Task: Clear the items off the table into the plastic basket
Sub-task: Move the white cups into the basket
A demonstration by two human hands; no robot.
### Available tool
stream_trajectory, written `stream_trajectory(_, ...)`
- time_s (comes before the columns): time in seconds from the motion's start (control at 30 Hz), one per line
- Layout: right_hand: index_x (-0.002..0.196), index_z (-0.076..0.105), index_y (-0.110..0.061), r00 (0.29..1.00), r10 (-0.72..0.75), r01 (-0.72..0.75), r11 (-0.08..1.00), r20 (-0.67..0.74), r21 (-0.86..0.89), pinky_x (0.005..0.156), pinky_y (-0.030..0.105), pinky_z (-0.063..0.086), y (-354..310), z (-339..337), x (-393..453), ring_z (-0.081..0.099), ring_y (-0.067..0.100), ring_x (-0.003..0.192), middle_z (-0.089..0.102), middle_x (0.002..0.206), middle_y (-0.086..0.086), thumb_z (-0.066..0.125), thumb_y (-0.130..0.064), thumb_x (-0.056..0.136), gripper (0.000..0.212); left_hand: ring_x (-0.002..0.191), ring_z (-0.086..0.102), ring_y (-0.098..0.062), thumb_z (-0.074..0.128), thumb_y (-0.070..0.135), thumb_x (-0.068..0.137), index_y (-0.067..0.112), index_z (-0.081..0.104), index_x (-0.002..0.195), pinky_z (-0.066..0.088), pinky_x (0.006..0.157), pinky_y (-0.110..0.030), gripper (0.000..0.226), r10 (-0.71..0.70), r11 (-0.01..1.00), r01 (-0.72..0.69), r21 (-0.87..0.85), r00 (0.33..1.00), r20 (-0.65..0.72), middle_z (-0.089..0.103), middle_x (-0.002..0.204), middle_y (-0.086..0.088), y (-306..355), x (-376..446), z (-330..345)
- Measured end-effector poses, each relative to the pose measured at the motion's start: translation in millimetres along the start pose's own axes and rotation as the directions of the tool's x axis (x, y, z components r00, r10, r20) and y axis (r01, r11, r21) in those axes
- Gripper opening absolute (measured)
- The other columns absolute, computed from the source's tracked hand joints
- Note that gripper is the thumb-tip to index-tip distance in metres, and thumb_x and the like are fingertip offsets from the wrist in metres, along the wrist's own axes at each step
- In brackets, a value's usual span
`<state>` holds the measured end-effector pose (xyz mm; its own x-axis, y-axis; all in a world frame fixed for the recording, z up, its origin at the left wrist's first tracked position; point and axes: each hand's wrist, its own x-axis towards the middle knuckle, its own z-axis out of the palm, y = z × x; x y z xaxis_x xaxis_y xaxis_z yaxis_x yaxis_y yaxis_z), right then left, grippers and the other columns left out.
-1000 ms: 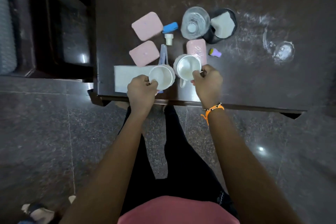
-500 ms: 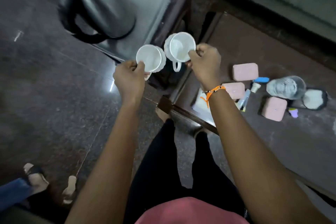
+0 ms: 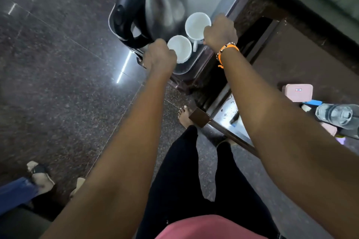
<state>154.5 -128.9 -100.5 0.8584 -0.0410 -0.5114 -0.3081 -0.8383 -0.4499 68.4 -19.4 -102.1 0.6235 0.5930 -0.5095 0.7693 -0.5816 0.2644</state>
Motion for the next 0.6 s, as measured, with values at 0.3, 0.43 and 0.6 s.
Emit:
stream_trajectory(0.3,0.118,0.058,-0.010,0.992,-0.129,0.118,0.931,-0.008,-0.346,0.092,0.039,0.049,4,9,13,0.058,0.036,0.117,0.061,0.127,0.014,0.053,-0.024,0.091,0.031,0.120,0.052,-0.034,0.047,0.024,0.093,0.010,0.058,0.117,0.025,0.109,-0.042,0.030,0.085,0.983,-0.090,0.159,0.996,0.040,0.062,0.122,-0.016,-2,4,15)
stream_trajectory(0.43,0.113,0.059,-0.013,0.966,-0.257,0.232,0.911,-0.031,-0.341,0.083,0.039,0.050,13,6,0,0.061,0.036,0.110,0.066,0.117,0.013,0.055,-0.029,0.089,0.030,0.129,0.038,-0.036,0.050,0.030,0.090,0.011,0.048,0.128,0.030,0.105,-0.047,0.043,0.118,0.978,-0.110,0.179,0.993,-0.032,0.048,0.138,-0.012,-1,-15,16)
stream_trajectory(0.6,0.103,0.063,-0.023,0.949,-0.275,0.267,0.961,-0.156,-0.071,0.075,0.033,0.049,59,-11,-42,0.064,0.027,0.101,0.071,0.101,0.002,0.052,-0.019,0.085,0.022,0.111,0.048,-0.036,0.051,0.014,0.085,0.008,0.058,0.116,0.040,0.092,-0.043,0.032,0.288,0.950,-0.301,-0.079,0.947,-0.141,0.057,0.120,-0.014,13,-71,32)
